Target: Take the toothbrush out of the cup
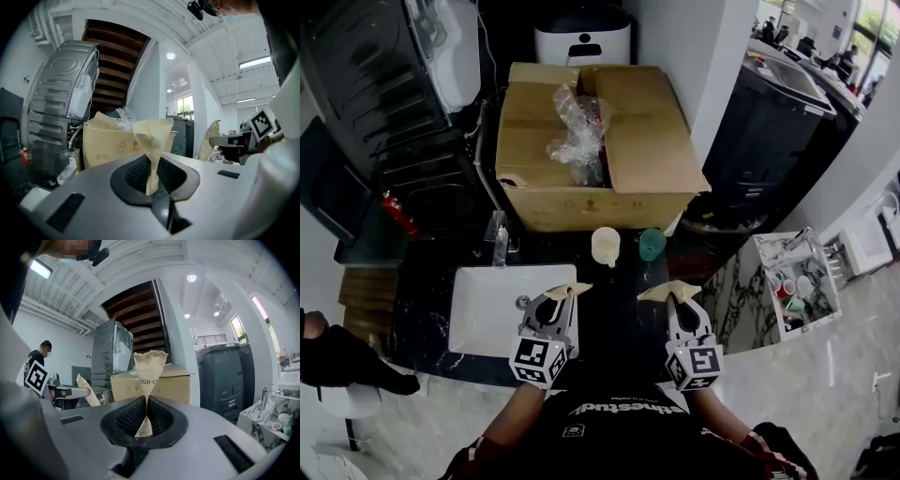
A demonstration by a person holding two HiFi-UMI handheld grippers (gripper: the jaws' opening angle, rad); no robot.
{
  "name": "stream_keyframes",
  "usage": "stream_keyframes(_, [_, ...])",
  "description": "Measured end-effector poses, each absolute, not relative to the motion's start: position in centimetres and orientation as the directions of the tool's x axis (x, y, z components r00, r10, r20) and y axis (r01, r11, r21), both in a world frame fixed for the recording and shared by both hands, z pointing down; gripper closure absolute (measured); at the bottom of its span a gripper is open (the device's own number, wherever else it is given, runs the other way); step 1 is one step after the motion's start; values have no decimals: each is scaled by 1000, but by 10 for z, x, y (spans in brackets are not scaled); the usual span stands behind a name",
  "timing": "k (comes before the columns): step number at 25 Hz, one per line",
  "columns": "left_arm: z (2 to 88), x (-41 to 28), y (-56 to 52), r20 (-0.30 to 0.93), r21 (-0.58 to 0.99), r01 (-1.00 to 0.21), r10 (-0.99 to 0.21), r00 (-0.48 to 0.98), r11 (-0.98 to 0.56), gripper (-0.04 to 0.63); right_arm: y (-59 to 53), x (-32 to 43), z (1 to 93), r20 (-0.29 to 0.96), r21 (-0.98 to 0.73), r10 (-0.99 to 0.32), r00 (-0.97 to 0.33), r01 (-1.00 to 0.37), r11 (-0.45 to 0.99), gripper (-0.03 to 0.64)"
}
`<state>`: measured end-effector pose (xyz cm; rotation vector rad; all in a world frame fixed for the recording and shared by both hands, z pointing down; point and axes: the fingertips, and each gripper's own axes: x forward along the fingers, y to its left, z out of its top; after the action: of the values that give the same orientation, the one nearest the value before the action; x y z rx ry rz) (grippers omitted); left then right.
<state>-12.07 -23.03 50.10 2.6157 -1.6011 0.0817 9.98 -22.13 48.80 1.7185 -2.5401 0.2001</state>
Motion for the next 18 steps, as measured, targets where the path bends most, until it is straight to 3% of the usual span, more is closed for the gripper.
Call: stream_keyframes(18, [493,-121,-228,59,87,-877,-876,478,-473,554,-217,97,472,104,-28,-928,-357,-934,356,575])
